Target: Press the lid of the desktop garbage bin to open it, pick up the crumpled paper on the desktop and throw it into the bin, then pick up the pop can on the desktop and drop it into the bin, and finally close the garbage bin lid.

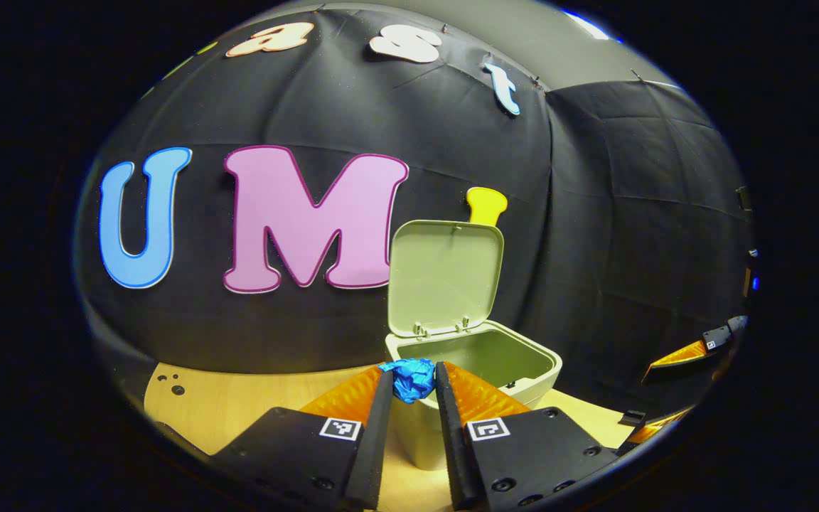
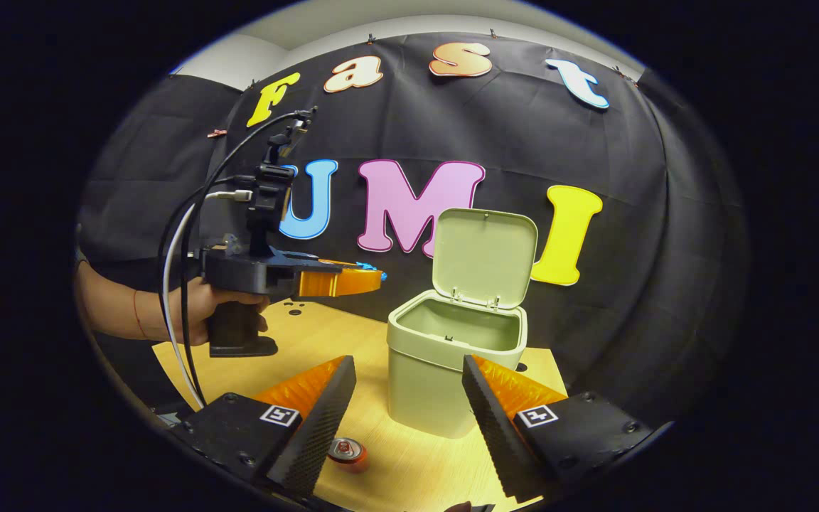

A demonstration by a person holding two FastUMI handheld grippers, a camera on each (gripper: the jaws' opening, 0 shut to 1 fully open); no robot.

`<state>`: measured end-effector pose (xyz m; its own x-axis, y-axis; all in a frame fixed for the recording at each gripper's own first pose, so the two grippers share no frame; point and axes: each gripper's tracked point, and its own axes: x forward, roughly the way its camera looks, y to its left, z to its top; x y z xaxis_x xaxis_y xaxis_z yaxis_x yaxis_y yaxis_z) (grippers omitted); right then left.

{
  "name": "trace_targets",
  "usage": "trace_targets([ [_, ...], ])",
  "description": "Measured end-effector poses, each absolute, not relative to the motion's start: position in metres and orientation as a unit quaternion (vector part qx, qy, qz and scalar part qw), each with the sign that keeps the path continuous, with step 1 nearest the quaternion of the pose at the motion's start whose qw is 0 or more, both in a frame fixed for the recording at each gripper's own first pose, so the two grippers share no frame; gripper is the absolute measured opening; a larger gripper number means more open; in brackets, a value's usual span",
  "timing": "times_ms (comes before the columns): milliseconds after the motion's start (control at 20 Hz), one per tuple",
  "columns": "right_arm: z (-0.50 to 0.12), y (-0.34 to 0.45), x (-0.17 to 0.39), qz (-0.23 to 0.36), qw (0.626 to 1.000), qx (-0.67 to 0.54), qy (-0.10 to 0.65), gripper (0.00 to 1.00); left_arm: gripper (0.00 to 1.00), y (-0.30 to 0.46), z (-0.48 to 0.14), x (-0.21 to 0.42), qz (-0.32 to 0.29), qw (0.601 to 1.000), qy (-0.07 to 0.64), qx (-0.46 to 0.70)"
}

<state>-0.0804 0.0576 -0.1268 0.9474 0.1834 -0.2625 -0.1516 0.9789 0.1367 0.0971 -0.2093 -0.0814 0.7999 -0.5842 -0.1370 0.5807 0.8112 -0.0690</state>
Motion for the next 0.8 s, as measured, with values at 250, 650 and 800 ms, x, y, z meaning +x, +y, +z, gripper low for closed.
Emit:
trace_targets([
  [250,-0.126,0.046,-0.08,0.068,0.987,0.061,0.136,0.95,0.4,-0.247,-0.095,0.11,-0.336,0.937,0.09,0.001],
  [650,-0.131,0.033,-0.083,0.053,0.986,0.064,0.143,0.95,0.46,-0.275,-0.118,0.129,-0.341,0.934,0.106,0.023],
  [800,-0.129,0.029,-0.083,0.046,0.987,0.068,0.141,0.95,0.56,-0.275,-0.118,0.129,-0.34,0.934,0.104,0.016],
])
